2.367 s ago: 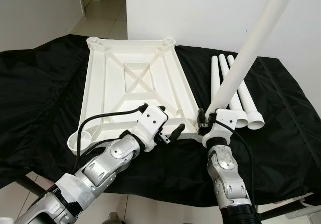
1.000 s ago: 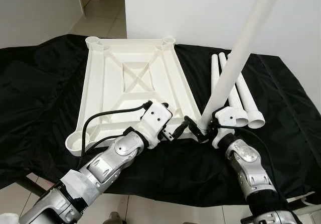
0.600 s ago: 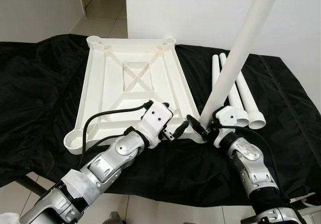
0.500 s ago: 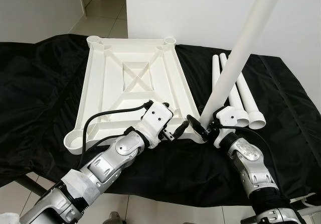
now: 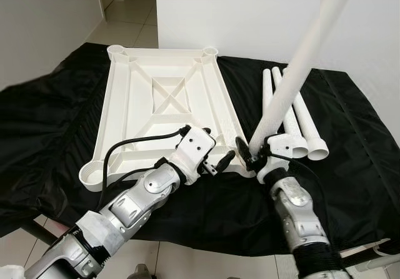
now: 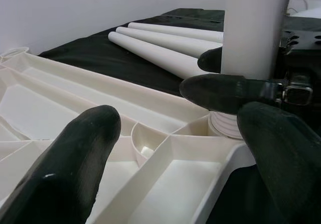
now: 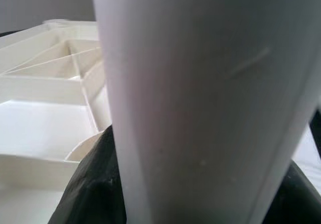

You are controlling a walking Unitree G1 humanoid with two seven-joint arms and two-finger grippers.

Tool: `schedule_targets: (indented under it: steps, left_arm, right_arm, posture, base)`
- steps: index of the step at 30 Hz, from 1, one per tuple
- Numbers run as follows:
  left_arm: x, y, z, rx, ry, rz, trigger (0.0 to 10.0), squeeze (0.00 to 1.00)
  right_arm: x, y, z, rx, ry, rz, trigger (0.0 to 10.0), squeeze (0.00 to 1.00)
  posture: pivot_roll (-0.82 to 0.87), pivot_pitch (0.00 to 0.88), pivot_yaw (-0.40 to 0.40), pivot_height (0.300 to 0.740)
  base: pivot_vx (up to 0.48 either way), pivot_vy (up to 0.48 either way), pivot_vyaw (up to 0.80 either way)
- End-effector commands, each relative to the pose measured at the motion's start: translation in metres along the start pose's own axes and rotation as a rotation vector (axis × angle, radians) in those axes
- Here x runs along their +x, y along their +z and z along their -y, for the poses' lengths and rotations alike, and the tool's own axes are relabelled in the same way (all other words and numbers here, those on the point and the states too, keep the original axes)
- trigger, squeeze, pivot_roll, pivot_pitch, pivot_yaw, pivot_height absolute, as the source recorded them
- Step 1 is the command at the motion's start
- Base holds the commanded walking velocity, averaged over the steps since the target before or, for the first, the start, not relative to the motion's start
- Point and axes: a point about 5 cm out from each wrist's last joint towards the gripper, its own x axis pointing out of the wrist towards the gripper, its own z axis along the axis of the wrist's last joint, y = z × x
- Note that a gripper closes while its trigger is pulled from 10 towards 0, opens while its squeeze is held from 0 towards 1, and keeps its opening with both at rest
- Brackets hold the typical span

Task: Building children table

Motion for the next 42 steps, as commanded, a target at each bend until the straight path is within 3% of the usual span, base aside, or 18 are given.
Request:
schedule_targets:
  steps: [1,3,9,13,22,23,24,31,36,37,39,40,42]
  left_arm:
    - [-0.002,0.002,0.016,0.002,-0.303,0.001,10.0,0.00]
    - [-0.002,0.002,0.016,0.002,-0.303,0.001,10.0,0.00]
    - [-0.001,0.002,0.016,0.003,-0.301,0.004,10.0,0.00]
    - [-0.001,0.002,0.017,-0.005,-0.297,0.005,10.0,0.00]
    - [-0.001,0.003,0.017,-0.004,-0.298,0.007,10.0,0.00]
    - [-0.001,0.003,0.017,-0.004,-0.297,0.007,10.0,0.00]
    - [-0.001,0.003,0.016,-0.003,-0.295,0.007,10.0,0.00]
    - [-0.001,0.004,0.014,-0.002,-0.289,0.006,10.0,0.00]
    - [0.000,0.005,0.013,-0.002,-0.281,0.009,10.0,0.00]
    - [-0.001,0.005,0.013,-0.002,-0.281,0.008,10.0,0.00]
    - [-0.001,0.005,0.013,-0.002,-0.281,0.008,10.0,0.00]
    - [-0.001,0.005,0.014,-0.002,-0.282,0.007,10.0,0.00]
    - [-0.001,0.004,0.014,-0.001,-0.285,0.004,10.0,0.00]
  right_arm:
    - [-0.006,-0.015,0.004,0.007,-0.040,-0.087,10.0,0.00]
    - [-0.006,-0.015,0.004,0.007,-0.042,-0.088,10.0,0.00]
    - [-0.006,-0.014,-0.018,0.038,-0.295,-0.108,10.0,0.00]
    - [-0.003,-0.010,-0.029,0.071,-0.290,-0.107,10.0,0.00]
    - [-0.004,-0.006,-0.026,0.072,-0.297,-0.106,10.0,0.00]
    - [-0.004,-0.006,-0.026,0.073,-0.296,-0.103,10.0,0.30]
    - [-0.004,-0.005,-0.025,0.076,-0.274,-0.098,10.0,1.00]
    - [-0.005,-0.002,-0.019,0.075,-0.228,-0.076,10.0,1.00]
    - [-0.001,0.002,0.005,0.033,-0.134,-0.078,10.0,1.00]
    - [0.000,0.004,0.009,0.008,-0.091,-0.072,10.0,0.55]
    - [0.000,0.004,0.009,0.008,-0.091,-0.072,10.0,0.55]
    - [0.000,0.005,0.012,-0.022,-0.041,-0.066,10.0,0.00]
    - [0.001,0.006,0.014,-0.058,0.017,-0.067,10.0,0.00]
  posture:
    - [0.01,0.000,-0.046,0.740]
    - [0.01,0.000,-0.046,0.740]
    - [0.00,0.000,-0.053,0.740]
    - [0.00,0.000,-0.054,0.740]
    - [0.01,0.000,-0.050,0.740]
    - [0.01,0.000,-0.050,0.740]
    - [0.01,0.000,-0.051,0.740]
    - [0.01,0.000,-0.049,0.740]
    - [0.01,0.000,-0.045,0.740]
    - [0.01,0.000,-0.045,0.740]
    - [0.01,0.000,-0.045,0.740]
    - [0.01,0.000,-0.044,0.740]
    - [0.02,0.000,-0.044,0.740]
  base:
    - [0.000,0.000,0.00]
    - [0.000,0.000,0.00]
    - [0.000,0.000,0.00]
    - [0.000,0.000,0.00]
    - [0.000,0.000,0.00]
    - [0.000,0.000,0.00]
    - [0.000,0.000,0.00]
    - [0.000,0.000,0.00]
    - [0.000,0.000,0.00]
    - [0.000,0.000,0.00]
    - [0.000,0.000,0.00]
    - [0.000,0.000,0.00]
    - [0.000,0.000,0.00]
